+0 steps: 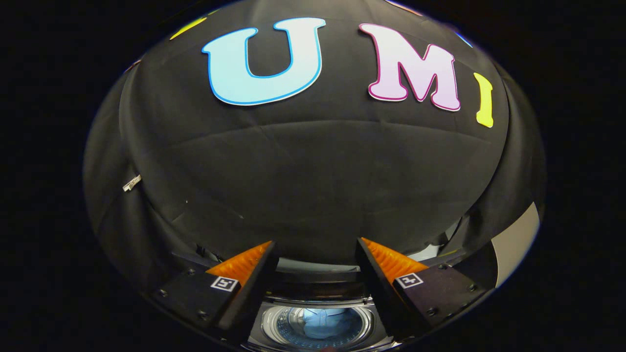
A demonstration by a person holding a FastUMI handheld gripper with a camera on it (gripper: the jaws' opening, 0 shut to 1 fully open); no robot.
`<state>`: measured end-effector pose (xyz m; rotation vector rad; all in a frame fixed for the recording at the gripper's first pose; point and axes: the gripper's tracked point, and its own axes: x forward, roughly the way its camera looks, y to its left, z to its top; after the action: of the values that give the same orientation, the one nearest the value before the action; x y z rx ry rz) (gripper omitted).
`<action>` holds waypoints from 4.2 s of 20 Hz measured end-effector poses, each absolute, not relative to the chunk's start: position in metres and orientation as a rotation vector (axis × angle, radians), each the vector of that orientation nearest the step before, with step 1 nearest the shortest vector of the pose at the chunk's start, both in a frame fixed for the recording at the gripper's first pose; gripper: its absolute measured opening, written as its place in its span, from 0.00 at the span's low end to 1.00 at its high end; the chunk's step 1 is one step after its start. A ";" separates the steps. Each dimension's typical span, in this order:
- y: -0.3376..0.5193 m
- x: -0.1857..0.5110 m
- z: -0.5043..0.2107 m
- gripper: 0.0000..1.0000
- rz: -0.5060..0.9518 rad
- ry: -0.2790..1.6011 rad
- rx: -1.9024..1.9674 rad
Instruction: Put the clothes into the washing machine and then close the washing machine lid.
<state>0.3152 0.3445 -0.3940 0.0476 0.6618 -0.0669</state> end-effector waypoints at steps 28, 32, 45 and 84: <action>0.362 0.143 -0.506 1.00 -0.009 0.846 0.075; 0.363 0.118 -0.550 1.00 -0.013 0.947 0.065; 0.341 0.139 -0.426 1.00 0.038 0.769 0.086; -0.059 0.095 -0.043 0.99 -0.101 0.017 0.118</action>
<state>0.0952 -0.0590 -0.0431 0.1184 0.0166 -0.1010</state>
